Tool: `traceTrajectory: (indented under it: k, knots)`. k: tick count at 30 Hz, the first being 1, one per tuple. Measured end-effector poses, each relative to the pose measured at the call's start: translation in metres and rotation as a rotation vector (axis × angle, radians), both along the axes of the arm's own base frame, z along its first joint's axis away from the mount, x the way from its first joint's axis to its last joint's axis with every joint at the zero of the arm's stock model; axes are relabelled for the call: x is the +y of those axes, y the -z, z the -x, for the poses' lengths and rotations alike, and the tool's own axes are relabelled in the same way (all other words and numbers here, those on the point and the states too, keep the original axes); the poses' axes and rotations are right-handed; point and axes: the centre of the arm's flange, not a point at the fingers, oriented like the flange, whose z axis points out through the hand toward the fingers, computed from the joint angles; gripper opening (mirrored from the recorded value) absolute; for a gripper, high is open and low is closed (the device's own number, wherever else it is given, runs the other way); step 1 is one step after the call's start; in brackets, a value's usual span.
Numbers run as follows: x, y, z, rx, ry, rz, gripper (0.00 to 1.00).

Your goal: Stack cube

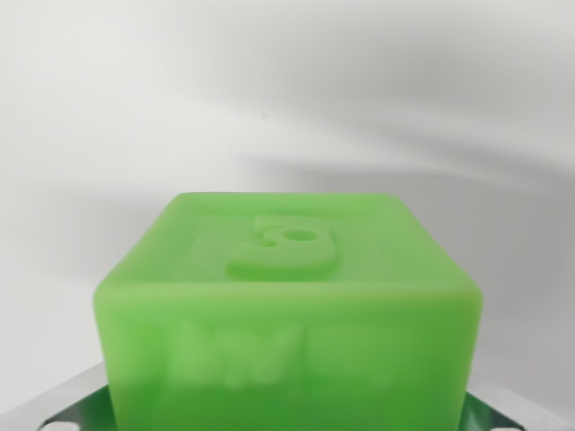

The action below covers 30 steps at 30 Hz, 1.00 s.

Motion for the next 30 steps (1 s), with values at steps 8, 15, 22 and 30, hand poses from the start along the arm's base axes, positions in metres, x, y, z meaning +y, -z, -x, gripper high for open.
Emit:
traceTrajectory:
  k: [8, 15, 22, 30]
  knots:
    - [0.0, -0.021, 0.0, 0.0, 0.001, 0.0, 0.0]
    - [0.0, -0.043, -0.001, -0.002, 0.002, -0.001, 0.0]
    - [-0.001, -0.064, 0.0, -0.002, 0.002, 0.0, 0.0]
    - [-0.003, -0.074, -0.005, -0.002, -0.02, 0.0, 0.0]
